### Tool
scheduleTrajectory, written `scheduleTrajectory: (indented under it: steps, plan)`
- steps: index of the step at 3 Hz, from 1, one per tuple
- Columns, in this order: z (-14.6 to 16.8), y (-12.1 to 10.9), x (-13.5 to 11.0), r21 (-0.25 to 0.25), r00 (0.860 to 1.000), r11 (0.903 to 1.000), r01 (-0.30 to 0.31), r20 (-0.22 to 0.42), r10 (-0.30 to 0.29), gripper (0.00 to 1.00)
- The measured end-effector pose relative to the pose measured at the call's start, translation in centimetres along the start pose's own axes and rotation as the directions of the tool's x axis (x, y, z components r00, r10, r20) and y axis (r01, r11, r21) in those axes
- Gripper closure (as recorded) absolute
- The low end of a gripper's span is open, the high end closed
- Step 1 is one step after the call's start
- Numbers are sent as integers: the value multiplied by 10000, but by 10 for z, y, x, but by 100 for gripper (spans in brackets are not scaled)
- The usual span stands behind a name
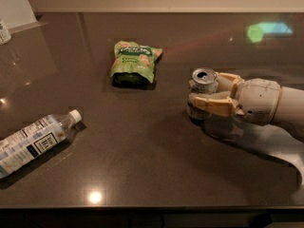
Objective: Place 7up can upright
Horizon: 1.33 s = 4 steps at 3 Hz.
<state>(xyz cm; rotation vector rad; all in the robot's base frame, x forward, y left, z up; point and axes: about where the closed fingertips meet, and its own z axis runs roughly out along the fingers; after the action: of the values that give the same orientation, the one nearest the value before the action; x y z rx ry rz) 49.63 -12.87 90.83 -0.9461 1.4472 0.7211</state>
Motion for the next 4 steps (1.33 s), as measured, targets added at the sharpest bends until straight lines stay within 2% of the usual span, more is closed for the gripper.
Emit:
scheduleTrajectory:
  steps: [1, 2, 3, 4]
  plan:
    - [-1, -2, 3, 77, 9992, 9994, -338, 215, 336, 83]
    - [1, -3, 5, -93, 9982, 9993, -368, 479, 372, 59]
    - [3, -2, 7, -219, 9978, 9992, -322, 581, 334, 28]
    - [5, -1, 6, -252, 9978, 9992, -312, 578, 326, 5]
